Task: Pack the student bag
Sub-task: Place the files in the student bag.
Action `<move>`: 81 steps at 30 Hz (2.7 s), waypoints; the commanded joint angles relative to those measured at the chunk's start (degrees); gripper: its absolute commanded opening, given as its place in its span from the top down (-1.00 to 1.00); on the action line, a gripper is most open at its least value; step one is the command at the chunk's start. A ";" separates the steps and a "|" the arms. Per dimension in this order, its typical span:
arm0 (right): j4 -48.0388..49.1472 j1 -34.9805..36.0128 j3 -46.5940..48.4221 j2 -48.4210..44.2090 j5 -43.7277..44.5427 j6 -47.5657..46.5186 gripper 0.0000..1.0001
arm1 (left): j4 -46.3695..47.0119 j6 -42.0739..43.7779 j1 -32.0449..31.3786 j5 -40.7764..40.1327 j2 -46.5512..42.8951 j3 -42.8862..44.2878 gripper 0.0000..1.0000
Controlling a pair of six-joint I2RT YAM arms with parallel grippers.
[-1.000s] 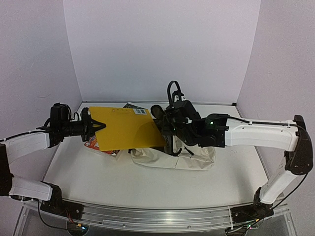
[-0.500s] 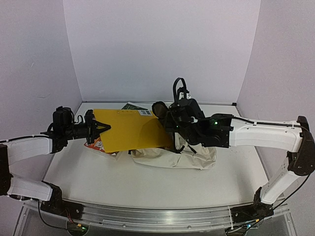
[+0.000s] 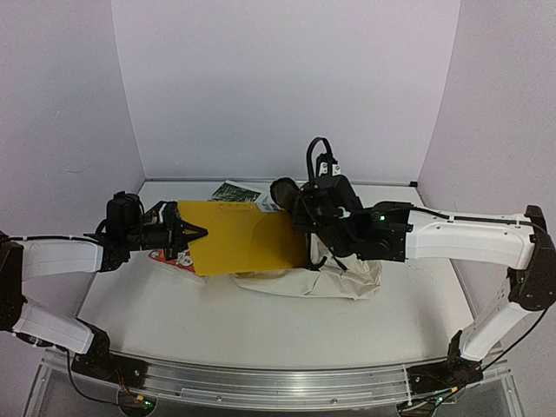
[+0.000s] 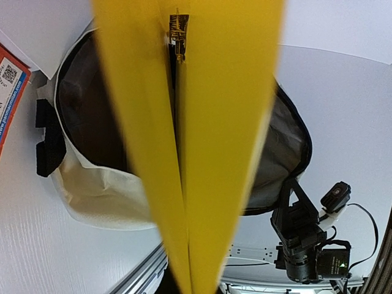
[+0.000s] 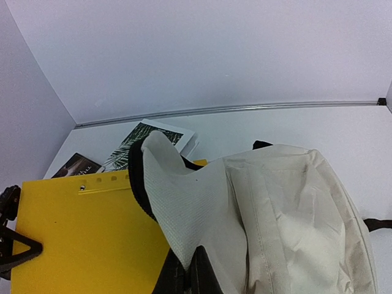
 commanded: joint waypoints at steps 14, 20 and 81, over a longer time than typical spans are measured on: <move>6.42 0.26 1.28 -4.83 13.32 -1.26 1.00 | 0.29 -6.41 -4.76 -6.92 -5.57 -4.89 0.99; 6.51 0.03 1.74 -3.16 15.24 -0.85 1.00 | -0.34 -7.87 -5.12 -6.85 -7.00 -5.28 0.99; 18.36 -1.26 -1.72 -5.84 -5.18 -5.97 1.00 | 33.68 -8.96 -12.92 2.86 34.56 14.83 0.99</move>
